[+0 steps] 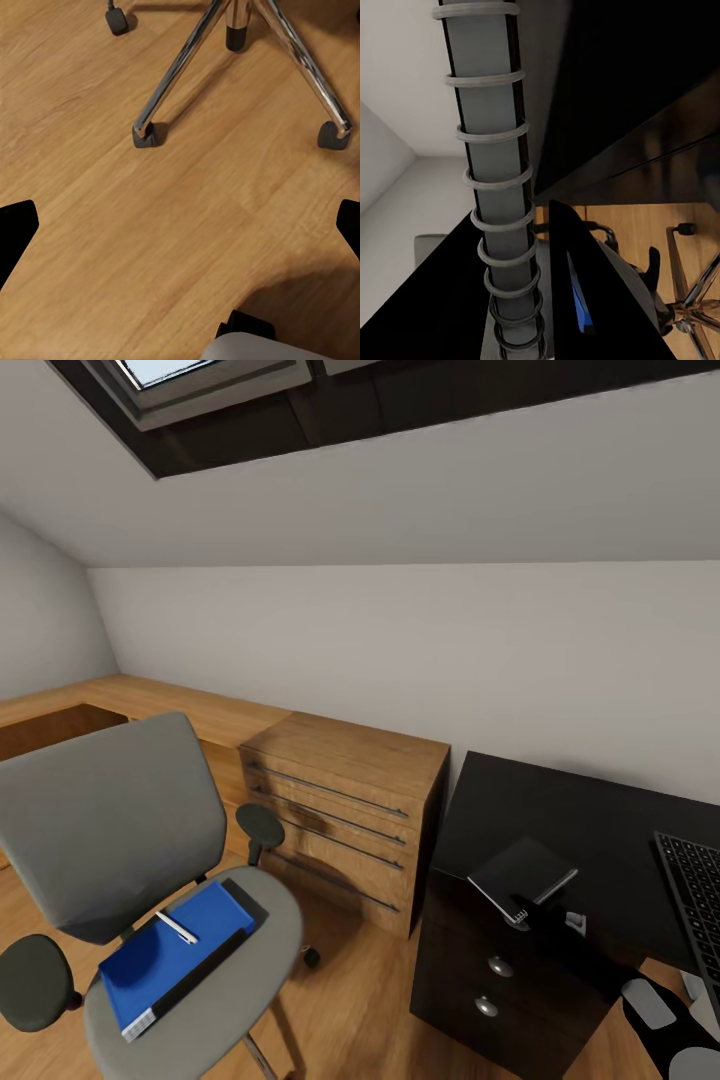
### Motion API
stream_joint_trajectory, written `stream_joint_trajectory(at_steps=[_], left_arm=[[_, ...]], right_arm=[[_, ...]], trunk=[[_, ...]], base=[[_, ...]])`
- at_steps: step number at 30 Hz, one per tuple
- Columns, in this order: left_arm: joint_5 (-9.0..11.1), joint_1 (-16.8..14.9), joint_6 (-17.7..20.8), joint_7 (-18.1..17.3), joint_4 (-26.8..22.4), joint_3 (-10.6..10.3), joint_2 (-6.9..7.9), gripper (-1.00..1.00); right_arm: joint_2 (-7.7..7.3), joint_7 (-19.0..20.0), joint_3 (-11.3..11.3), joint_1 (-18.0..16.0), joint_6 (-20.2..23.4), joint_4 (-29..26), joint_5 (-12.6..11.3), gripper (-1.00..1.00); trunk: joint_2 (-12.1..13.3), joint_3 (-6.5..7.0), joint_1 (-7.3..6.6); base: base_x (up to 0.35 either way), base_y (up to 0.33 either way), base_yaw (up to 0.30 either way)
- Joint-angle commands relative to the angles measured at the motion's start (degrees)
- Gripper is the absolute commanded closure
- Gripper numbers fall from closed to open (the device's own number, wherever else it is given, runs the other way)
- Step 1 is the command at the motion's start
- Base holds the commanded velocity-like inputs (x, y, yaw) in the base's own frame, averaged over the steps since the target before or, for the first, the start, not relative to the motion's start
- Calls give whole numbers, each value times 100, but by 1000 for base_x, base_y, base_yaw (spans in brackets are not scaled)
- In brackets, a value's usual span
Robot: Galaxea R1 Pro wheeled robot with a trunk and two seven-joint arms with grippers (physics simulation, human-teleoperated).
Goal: In the bedroom, organize the workspace by keeping the computer under the desk, ensuring the monitor is on the desk, placing the keyboard on the desk next to the monitor, placing the mouse on the desk next to the keyboard, moving the folder from the swivel chair onto the desk next to the mouse, stacking the notebook on top of the folder with the pen on top of the notebook, and positioning the swivel chair next to the desk.
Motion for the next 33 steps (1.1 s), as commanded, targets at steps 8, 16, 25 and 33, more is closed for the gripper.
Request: stream_joint_trajectory(at_steps=[8,16,25,33], left_arm=[[-37,3,-1,0,-11,39,-6,-100],[-37,3,0,-2,-11,39,-4,-100],[-37,3,0,0,-11,39,-7,-100],[-37,3,0,-2,-11,39,-8,-100]], right_arm=[[0,-256,34,-2,-74,14,140,100],[-1,-256,34,0,-74,14,141,100],[0,-256,34,-2,-72,14,141,100],[-8,-256,41,-4,-48,14,144,-100]], trunk=[[-2,-5,0],[159,66,-88],[159,66,-88],[159,66,-88]], base=[[0,0,0],[0,0,0],[0,0,0],[0,0,0]])
